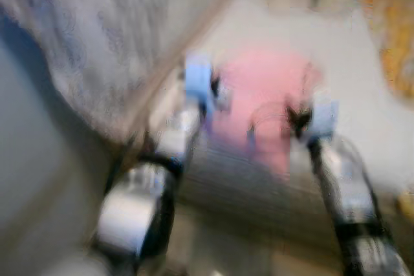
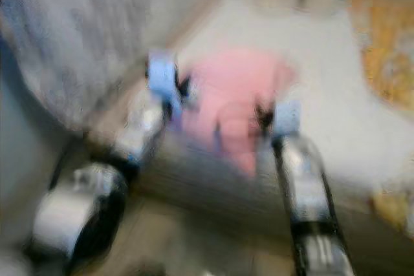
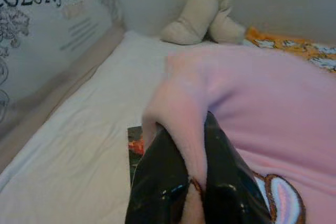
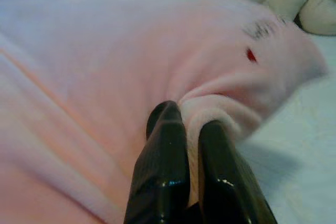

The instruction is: Clean up the room

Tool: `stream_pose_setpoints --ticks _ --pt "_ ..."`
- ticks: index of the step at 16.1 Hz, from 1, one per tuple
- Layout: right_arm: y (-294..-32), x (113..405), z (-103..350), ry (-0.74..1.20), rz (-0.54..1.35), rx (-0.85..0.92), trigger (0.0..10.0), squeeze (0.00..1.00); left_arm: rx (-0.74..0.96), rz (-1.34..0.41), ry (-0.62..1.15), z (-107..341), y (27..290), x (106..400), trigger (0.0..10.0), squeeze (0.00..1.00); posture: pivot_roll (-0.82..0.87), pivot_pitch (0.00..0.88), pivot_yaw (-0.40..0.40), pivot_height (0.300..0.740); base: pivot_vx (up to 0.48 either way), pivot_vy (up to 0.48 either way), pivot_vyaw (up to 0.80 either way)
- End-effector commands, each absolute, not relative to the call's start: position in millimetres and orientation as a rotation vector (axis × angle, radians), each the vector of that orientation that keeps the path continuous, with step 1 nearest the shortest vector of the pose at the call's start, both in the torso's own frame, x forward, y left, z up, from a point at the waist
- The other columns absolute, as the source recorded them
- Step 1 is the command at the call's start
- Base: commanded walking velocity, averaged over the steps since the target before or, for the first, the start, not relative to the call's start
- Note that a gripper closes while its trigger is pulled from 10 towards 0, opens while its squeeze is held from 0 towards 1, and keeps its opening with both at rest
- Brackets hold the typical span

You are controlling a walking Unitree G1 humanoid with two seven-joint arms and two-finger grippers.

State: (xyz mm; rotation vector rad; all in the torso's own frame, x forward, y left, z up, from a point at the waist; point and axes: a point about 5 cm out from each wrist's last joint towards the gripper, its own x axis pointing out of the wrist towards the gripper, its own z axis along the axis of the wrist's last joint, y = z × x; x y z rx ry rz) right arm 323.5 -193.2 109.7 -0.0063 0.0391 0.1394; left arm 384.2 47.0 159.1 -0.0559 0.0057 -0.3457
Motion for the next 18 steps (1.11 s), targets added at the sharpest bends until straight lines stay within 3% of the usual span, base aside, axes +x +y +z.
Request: stream_pose_setpoints --ticks 1,9,13,18 --pt "-197.8 324.6 110.3 0.038 0.112 -0.001 10.0 0.0 -0.058 -0.248 -0.073 181.7 71.1 395.8 10.0 0.0 -0.06 0.0 0.033 0.719 0.48 0.0 0.0" --pt "-201.7 327.1 110.0 0.039 0.068 0.033 10.0 0.0 -0.035 -0.233 -0.063 191.9 73.5 402.6 10.0 0.0 -0.08 0.0 0.046 0.719 0.48 0.0 0.0" --pt "-197.3 344.8 126.5 0.01 0.075 0.04 10.0 0.0 -0.053 -0.155 -0.1 218.0 89.4 413.8 10.0 0.0 -0.07 0.0 0.041 0.719 0.48 0.0 0.0" --pt "-194.0 350.5 123.3 0.054 0.137 0.011 10.0 0.0 -0.075 -0.098 -0.057 218.4 102.0 417.8 10.0 0.0 -0.07 0.0 0.036 0.719 0.48 0.0 0.0"
